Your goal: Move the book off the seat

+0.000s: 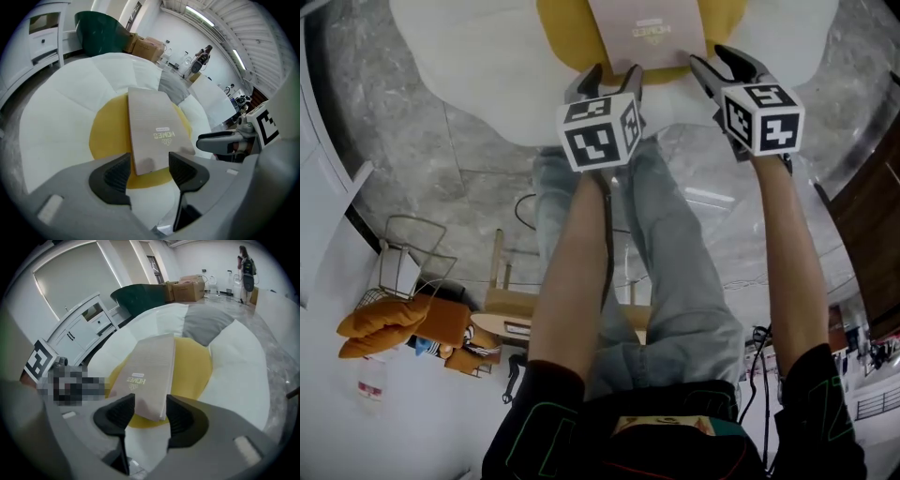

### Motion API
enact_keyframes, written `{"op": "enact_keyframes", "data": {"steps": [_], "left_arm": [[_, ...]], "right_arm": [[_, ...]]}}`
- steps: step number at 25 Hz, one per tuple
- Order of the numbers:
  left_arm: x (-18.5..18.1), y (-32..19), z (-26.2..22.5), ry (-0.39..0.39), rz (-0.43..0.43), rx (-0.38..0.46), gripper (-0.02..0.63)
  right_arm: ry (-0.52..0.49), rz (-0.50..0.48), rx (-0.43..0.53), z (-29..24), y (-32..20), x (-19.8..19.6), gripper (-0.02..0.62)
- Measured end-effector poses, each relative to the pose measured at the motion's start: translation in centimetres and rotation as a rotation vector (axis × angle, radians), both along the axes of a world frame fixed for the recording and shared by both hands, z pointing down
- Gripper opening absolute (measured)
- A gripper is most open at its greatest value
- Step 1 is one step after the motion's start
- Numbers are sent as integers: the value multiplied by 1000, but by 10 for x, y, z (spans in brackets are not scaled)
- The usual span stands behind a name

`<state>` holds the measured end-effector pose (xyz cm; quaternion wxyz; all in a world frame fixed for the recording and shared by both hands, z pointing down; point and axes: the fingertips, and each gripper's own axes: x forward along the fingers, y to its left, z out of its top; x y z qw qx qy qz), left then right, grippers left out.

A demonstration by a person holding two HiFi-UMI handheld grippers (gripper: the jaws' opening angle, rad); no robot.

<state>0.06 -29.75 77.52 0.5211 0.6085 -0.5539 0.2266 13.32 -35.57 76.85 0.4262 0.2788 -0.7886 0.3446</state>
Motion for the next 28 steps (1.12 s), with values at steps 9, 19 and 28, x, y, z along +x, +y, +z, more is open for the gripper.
{"op": "enact_keyframes", "data": {"steps": [9,19,28], "left_arm": [[8,-11,33,10,95,-76,296],[2,-19,9,70,156,-95,275],[-13,-21,-68,16,427,36,267]], "right_arm": [[-20,108,-118,36,3,-13,235],[-73,252,-88,3,11,-17,181],[-116,511,42,-71,44,-26,179]]}}
